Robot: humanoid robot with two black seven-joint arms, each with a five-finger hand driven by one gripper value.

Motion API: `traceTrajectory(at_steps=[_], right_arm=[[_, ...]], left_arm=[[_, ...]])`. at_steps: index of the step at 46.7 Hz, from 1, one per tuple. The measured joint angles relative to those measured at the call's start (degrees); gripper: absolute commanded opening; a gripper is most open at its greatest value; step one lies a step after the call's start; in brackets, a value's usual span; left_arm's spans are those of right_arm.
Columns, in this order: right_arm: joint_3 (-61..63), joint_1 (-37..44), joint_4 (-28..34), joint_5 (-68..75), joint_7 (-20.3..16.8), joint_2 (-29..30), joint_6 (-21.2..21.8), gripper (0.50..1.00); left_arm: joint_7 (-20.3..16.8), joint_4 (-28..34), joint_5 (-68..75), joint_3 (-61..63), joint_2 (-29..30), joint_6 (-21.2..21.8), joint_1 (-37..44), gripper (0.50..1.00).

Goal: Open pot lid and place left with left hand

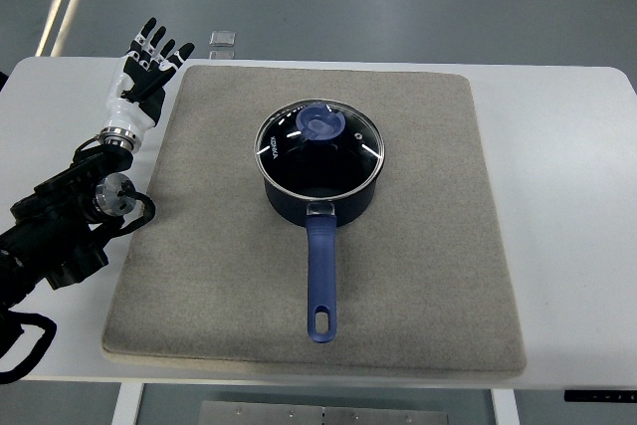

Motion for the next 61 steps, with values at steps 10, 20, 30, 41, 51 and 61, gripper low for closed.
traceTrajectory(at_steps=[10,20,30,41,51,61], right_arm=[[0.00,0.01,0.00,0.01,0.00,0.00,0.00,0.915],[0.00,0.00,0.00,0.02,0.00,0.00,0.00,0.915],[0.00,0.00,0.00,0.05,0.00,0.00,0.00,0.915],[0.00,0.02,0.00,0.04,-0.01,0.00,0.00,0.915],[0.00,0.00,0.00,0.04,-0.01,0.00,0.00,0.915],[0.00,0.05,-0.01,0.04,0.00,0.00,0.00,0.915]], left_arm=[[0.00,-0.17,8.22,3.61,0.15,-0.01,-1.17,0.990],[0.00,-0.47,11.27,4.50,2.58,-0.03,-7.00,0.990],[0.00,-0.40,13.95,8.40,6.42,-0.59,-13.73,0.990],[0.00,-0.34,16.36,17.50,8.44,-2.13,-20.23,0.988],[0.00,-0.43,25.16,27.10,8.39,-6.56,-29.29,0.988],[0.00,-0.59,40.81,32.56,7.83,-16.47,-37.47,0.988]])
